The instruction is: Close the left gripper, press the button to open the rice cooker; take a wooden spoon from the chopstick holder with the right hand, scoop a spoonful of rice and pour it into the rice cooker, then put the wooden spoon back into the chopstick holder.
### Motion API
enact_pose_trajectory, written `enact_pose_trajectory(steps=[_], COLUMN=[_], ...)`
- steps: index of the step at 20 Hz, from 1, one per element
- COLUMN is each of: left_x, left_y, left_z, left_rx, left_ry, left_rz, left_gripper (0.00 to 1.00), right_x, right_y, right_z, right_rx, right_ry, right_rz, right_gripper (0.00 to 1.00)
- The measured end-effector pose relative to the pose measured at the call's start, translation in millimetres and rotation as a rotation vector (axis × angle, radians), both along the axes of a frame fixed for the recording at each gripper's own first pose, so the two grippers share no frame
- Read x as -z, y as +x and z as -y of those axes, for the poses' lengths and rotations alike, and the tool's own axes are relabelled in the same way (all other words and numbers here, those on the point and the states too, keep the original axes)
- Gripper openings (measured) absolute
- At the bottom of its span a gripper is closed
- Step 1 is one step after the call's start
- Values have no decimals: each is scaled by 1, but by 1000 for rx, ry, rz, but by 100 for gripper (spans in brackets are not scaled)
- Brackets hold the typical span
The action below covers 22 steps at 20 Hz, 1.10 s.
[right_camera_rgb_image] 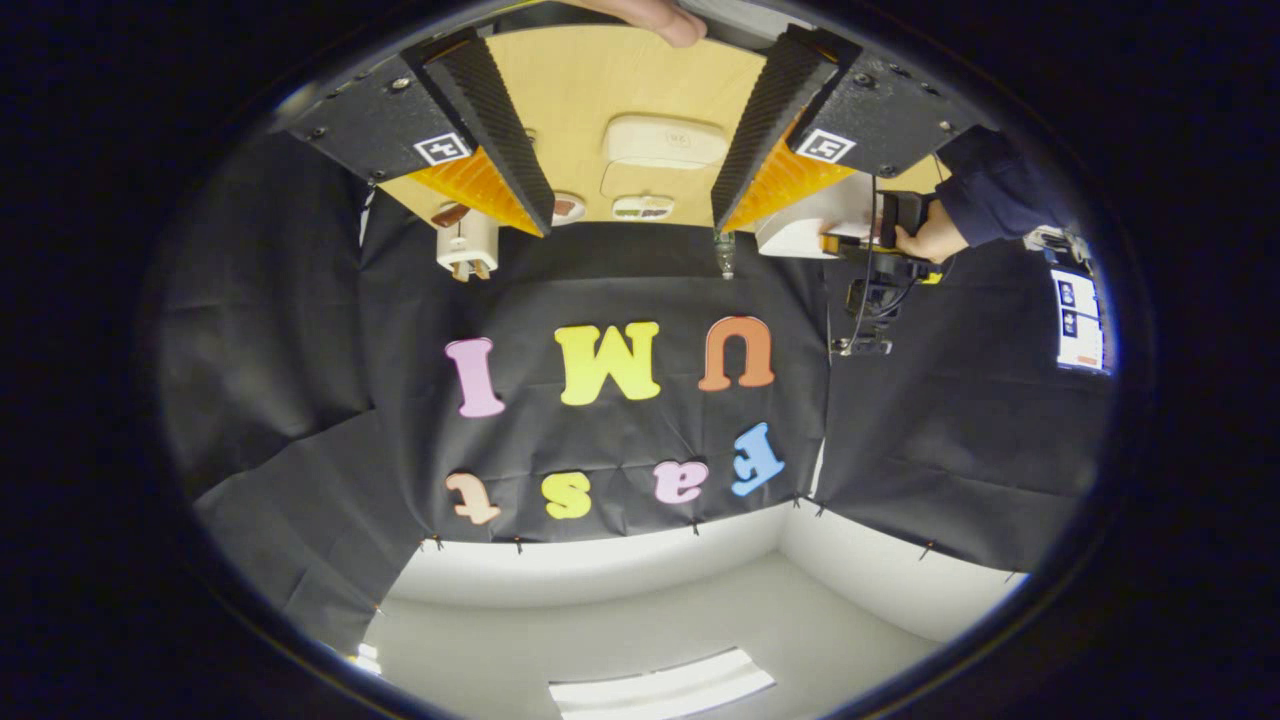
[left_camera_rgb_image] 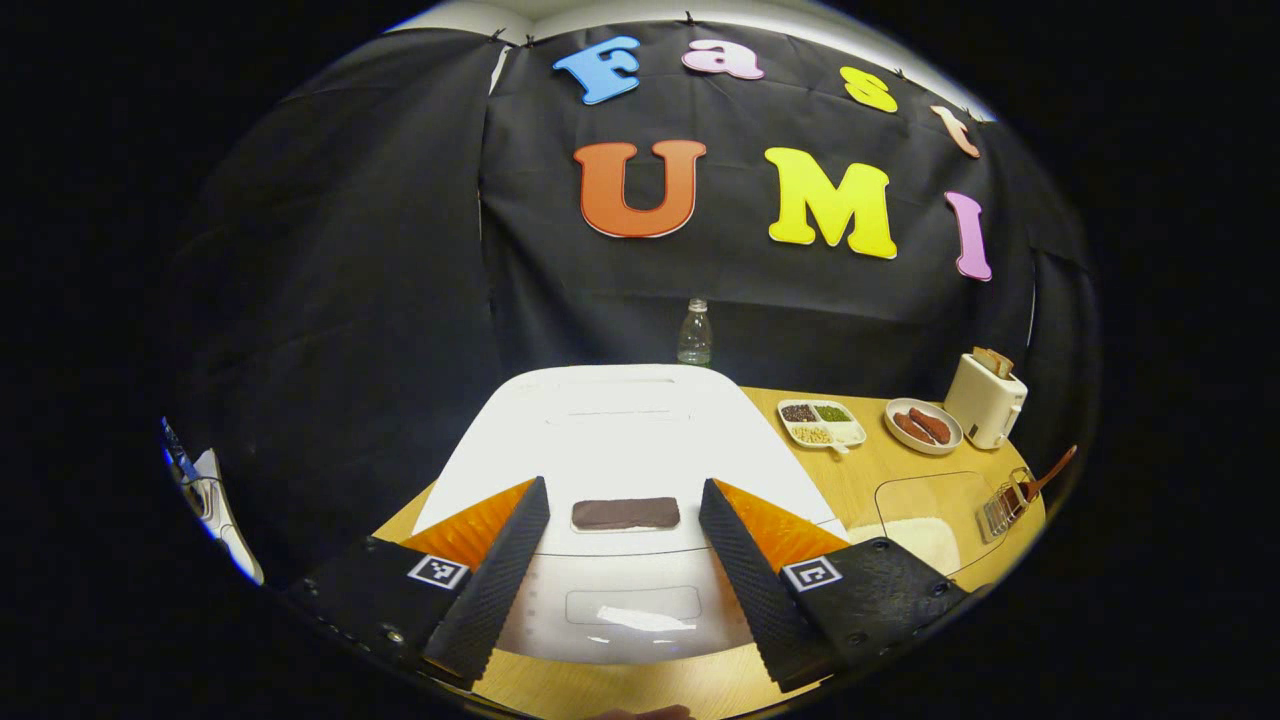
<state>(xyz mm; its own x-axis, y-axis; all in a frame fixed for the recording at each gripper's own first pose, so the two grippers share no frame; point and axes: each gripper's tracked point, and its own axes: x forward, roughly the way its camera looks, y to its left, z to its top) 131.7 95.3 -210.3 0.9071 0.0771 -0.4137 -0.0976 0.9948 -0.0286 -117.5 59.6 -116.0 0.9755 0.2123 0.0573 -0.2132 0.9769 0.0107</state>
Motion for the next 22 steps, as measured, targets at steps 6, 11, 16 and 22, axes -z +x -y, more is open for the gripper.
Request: enact_pose_trajectory(steps=[6, 11, 16, 22], left_x=[-12, -46, -82, -111], left_y=[-5, -33, -87, -152], left_z=[4, 11, 30, 50], left_rx=[3, 45, 114, 136], left_ry=[-17, -12, -14, -17], left_rz=[70, 146, 207, 281], left_gripper=[98, 94, 94, 94], right_x=[-13, -27, -38, -48], right_y=[4, 11, 15, 14], right_z=[-7, -6, -12, -22], right_rx=[31, 92, 113, 134], right_ry=[-42, -67, -65, -88], right_rz=[24, 48, 35, 42], right_gripper=[100, 100, 100, 99])
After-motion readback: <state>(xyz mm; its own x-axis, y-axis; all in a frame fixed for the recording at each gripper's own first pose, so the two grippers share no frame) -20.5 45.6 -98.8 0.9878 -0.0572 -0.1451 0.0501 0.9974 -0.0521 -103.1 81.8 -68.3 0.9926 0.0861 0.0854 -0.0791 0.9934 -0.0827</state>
